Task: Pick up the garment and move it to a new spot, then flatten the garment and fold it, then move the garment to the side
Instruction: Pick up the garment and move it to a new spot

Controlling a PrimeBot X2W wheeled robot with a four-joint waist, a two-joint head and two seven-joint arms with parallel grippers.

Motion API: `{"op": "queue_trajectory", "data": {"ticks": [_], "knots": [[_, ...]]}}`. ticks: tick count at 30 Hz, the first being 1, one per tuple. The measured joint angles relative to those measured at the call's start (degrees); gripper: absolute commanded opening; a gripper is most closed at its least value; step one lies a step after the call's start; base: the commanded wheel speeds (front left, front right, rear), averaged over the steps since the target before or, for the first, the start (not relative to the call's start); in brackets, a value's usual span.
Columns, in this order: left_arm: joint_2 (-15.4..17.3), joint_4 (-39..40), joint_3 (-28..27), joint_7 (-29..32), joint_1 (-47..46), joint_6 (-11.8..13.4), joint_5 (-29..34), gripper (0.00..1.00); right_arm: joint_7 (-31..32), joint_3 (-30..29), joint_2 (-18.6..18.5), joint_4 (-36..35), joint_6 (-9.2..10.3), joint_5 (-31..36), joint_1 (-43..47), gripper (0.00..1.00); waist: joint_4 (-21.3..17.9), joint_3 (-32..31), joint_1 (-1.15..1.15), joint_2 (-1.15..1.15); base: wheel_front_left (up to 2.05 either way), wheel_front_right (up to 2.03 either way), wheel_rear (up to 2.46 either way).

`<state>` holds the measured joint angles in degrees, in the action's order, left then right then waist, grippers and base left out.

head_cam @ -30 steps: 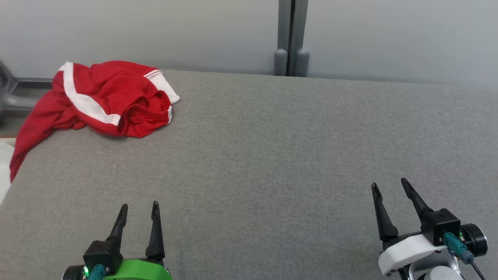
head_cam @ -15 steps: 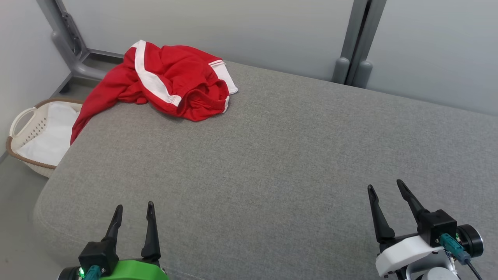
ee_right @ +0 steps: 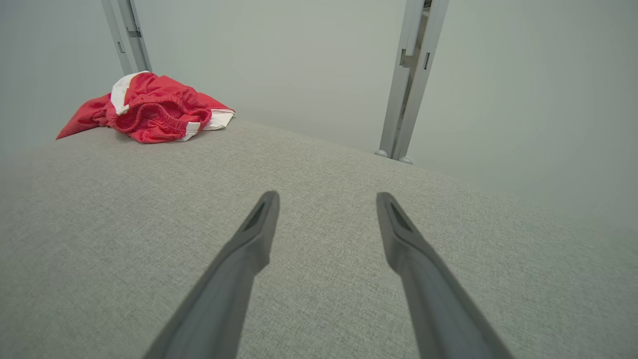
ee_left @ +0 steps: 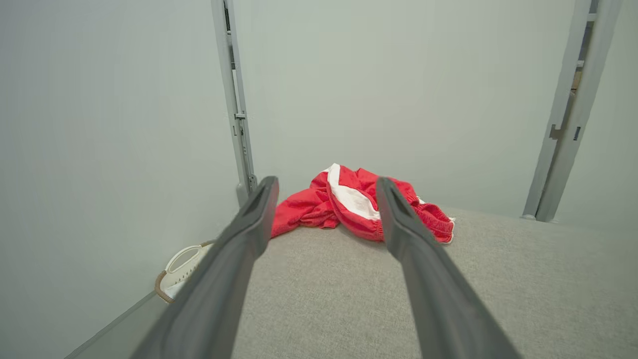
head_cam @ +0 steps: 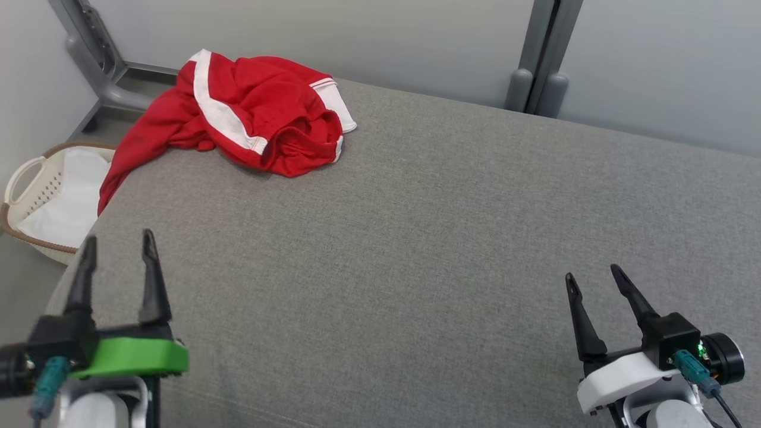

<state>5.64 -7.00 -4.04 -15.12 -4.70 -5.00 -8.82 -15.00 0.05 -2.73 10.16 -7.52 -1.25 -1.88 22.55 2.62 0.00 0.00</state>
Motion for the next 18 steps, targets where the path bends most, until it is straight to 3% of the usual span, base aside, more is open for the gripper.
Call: {"op": "queue_trajectory", "data": {"ticks": [7, 11, 18], "knots": [[8.2, 2.4, -1.9, 0.0, -13.0, -1.2, 2.0, 1.0, 0.0, -0.3, 0.0, -1.0, 0.0, 2.5, -2.2, 1.0, -1.3, 3.3, 0.0, 0.0, 0.0, 0.0, 0.0], [13.2, -1.1, -1.7, 1.3, -22.6, -1.8, 1.4, 1.0, 0.0, 0.2, 0.0, -1.6, 0.0, 4.1, -4.4, 1.0, -2.4, 5.8, 0.0, 0.0, 0.0, 0.0, 0.0], [17.2, -13.0, -1.1, 4.0, -35.0, -2.1, -1.7, 1.0, 0.0, 1.0, 0.0, -3.2, 0.0, 7.3, -7.3, 1.0, -4.7, 11.1, 0.0, 0.0, 0.0, 0.0, 0.0]]}}
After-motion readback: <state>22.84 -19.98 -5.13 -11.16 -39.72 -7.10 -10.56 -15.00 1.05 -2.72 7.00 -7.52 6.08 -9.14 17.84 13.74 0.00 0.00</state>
